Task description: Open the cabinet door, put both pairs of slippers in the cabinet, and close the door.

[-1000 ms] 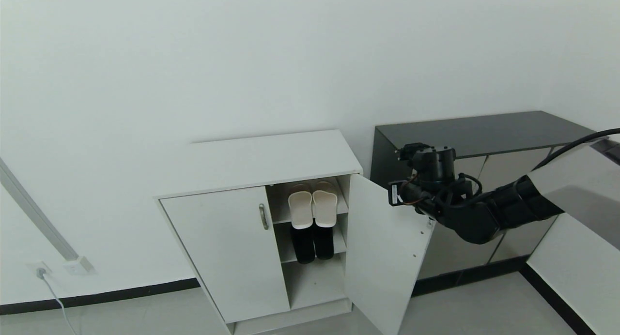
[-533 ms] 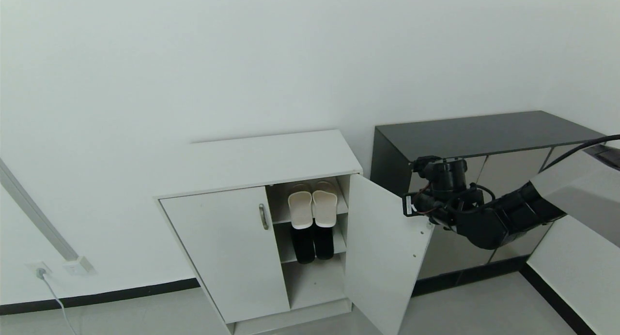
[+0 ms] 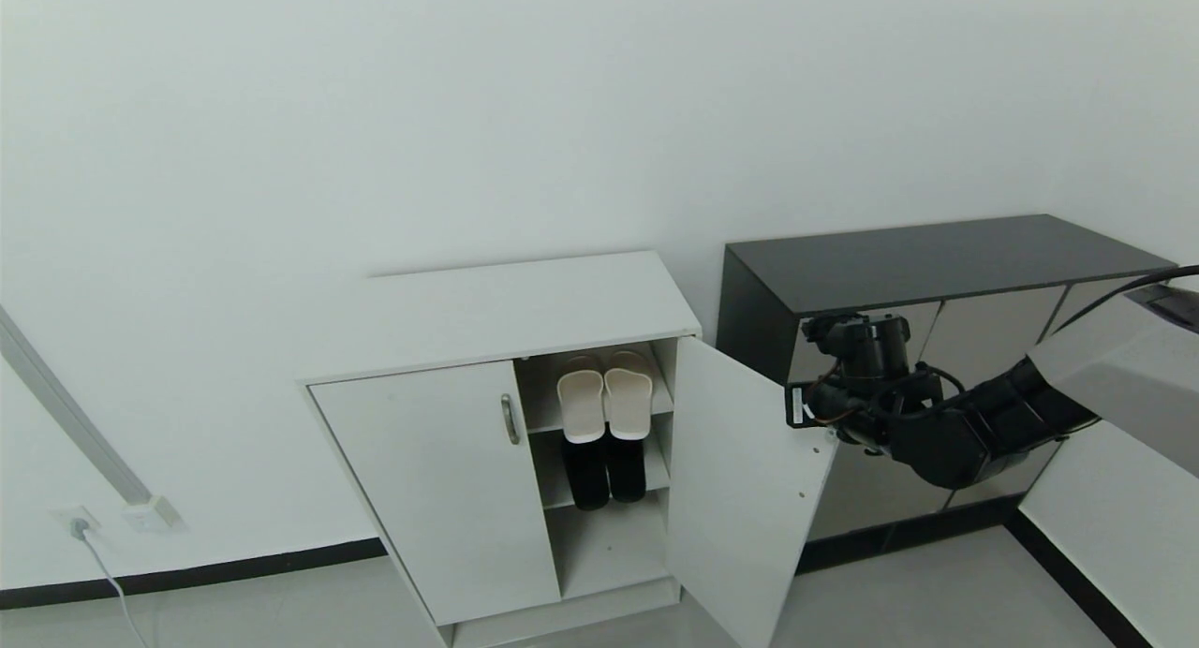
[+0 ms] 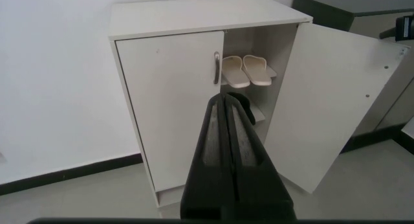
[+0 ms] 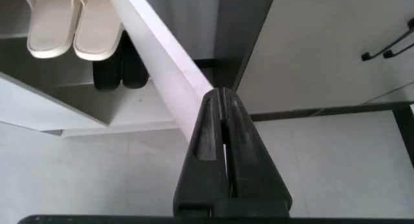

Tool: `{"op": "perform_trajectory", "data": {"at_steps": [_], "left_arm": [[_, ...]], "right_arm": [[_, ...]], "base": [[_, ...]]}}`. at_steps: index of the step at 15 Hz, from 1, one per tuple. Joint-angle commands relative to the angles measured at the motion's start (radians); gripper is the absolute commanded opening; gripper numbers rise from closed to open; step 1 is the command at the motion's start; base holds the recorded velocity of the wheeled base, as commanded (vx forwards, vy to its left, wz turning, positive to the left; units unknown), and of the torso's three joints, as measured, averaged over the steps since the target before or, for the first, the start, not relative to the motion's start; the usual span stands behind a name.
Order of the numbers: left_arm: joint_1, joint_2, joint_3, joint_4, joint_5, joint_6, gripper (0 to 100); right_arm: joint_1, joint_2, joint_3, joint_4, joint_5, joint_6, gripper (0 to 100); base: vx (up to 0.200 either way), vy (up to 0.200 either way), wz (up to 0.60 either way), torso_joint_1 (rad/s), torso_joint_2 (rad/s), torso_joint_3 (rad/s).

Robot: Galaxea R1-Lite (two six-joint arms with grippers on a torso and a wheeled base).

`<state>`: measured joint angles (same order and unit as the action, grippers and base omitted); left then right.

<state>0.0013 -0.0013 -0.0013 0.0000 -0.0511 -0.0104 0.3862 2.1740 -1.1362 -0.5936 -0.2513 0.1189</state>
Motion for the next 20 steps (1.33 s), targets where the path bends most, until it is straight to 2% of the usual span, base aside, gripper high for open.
{"op": "perform_trajectory", "data": {"at_steps": [1,12,20], "left_arm": [[0.0,0.001,0.0,0.0,0.0,0.0,0],[0.0,0.001,0.0,0.0,0.0,0.0,0],[0.0,0.001,0.0,0.0,0.0,0.0,0]], "right_arm": [[0.0,0.0,0.001,0.0,0.0,-0.001,0],[0.017,-0.014,0.036,-0.002,0.0,-0.001,0],[0.172,-0.06,0.11,-0.005,-0.003,0.022,0]], "base": [[0.0,0.0,0.0,0.0,0.0,0.0],[0.0,0.0,0.0,0.0,0.0,0.0],[0.0,0.0,0.0,0.0,0.0,0.0]]}}
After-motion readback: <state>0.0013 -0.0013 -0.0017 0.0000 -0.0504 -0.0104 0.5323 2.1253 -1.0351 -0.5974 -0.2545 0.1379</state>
